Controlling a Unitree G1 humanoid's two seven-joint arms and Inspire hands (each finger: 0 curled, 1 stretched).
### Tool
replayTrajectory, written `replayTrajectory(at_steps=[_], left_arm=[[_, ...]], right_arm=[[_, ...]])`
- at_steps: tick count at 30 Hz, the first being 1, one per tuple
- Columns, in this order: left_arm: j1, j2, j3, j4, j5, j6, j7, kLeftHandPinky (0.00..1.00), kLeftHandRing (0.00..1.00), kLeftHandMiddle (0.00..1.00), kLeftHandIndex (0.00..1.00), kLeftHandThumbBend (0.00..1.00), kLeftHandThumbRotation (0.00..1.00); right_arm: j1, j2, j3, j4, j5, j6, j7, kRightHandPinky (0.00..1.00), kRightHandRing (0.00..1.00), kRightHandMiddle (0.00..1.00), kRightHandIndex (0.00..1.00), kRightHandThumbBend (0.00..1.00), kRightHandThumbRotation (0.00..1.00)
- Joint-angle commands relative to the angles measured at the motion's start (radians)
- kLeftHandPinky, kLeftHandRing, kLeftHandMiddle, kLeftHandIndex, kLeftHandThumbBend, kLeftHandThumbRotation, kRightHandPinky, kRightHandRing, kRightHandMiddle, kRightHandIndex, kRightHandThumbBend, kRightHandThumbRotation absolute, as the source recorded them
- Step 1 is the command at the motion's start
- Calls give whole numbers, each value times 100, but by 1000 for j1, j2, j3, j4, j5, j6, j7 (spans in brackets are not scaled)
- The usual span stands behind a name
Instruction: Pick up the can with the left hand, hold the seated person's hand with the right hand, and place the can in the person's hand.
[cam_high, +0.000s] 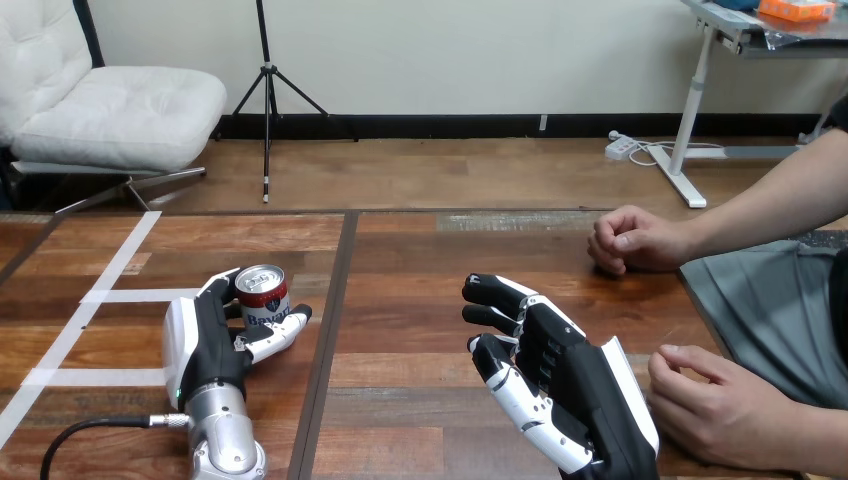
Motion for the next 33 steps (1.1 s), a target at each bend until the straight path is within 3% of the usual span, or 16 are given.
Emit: replayTrajectory(at_steps=[1,18,33], left_arm=[[-68,13,-14,-1,17,-25,11,64,72,75,72,70,0],[-63,-3,13,2,-8,-81,48,56,64,67,64,68,0],[-68,-21,48,7,-65,-121,37,50,59,63,60,65,0]], right_arm=[[-29,16,-1,-45,0,-22,-4,71,80,82,78,42,49],[-24,20,-1,-58,-1,-12,-8,72,80,81,78,42,50],[-23,16,-1,-64,-4,-6,-7,72,80,81,78,42,51]])
